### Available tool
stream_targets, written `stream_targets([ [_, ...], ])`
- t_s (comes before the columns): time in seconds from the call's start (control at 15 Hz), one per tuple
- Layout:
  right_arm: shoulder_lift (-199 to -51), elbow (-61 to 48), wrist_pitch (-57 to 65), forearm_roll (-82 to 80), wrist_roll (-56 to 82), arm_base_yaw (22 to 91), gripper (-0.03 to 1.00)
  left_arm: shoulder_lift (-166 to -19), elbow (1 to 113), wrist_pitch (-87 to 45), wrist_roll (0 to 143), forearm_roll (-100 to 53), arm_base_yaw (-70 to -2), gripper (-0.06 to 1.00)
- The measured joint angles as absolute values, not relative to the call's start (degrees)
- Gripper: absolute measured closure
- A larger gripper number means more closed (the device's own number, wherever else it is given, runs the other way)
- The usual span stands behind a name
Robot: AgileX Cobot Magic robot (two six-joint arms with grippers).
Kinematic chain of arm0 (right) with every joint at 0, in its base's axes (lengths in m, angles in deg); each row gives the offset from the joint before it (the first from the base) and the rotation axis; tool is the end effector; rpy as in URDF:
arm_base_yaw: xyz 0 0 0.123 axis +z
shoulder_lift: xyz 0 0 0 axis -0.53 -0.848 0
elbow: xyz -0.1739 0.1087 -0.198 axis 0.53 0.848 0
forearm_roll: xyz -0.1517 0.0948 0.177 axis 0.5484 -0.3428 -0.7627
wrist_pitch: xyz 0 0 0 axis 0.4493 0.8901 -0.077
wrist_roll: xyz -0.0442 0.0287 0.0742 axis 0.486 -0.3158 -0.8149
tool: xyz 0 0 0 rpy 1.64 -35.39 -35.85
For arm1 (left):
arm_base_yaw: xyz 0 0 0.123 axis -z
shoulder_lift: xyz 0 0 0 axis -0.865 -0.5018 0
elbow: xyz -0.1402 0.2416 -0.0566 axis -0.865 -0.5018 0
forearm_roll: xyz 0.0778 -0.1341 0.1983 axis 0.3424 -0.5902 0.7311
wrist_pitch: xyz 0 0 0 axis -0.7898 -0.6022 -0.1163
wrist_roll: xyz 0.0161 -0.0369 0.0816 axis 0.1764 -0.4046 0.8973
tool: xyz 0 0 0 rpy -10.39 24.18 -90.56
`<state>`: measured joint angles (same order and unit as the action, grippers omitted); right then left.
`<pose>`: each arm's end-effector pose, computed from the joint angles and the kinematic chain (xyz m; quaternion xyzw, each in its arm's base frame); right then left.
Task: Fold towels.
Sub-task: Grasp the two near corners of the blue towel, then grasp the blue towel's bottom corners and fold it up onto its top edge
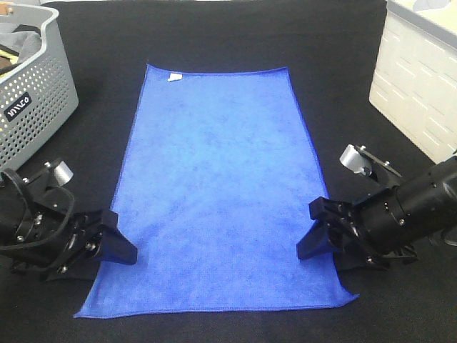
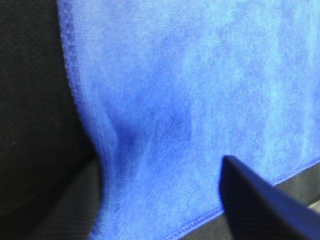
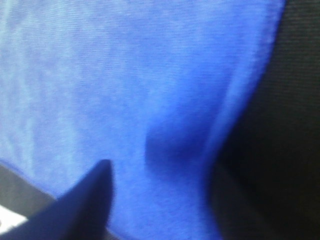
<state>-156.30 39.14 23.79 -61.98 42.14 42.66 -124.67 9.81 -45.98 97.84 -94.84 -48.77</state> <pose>0.2408 0.0868 0.0894 0.0015 0.9666 0.2480 0.0642 0.2404 -0.0918 0.0856 -0.0629 0.9539 -0.2814 0.0829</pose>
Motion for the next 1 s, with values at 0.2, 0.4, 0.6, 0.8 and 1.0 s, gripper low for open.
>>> stream_targets([
  [0.2, -157.04, 39.31, 21.72, -61.92, 41.97, 42.66, 0.79, -125.76, 10.04, -43.69, 97.84, -95.64, -48.54, 0.65],
  [0.4, -157.44, 39.31, 21.27, -61.63, 40.25, 42.66, 0.97, -125.76, 10.04, -42.94, 97.84, -95.59, -48.54, 0.94],
  [0.6, -155.15, 39.31, 22.18, -59.23, 38.53, 42.72, 0.97, -123.29, 10.04, -43.52, 94.46, -90.26, -48.48, 0.94],
  [0.8, -150.45, 39.42, 24.82, -52.92, 32.23, 42.72, 0.97, -118.02, 9.06, -43.8, 85.41, -79.49, -48.48, 0.94],
  [1.0, -145.93, 42.46, 27.4, -47.94, 28.33, 42.72, 0.97, -111.95, 5.45, -45.06, 79.79, -72.15, -48.48, 0.94],
])
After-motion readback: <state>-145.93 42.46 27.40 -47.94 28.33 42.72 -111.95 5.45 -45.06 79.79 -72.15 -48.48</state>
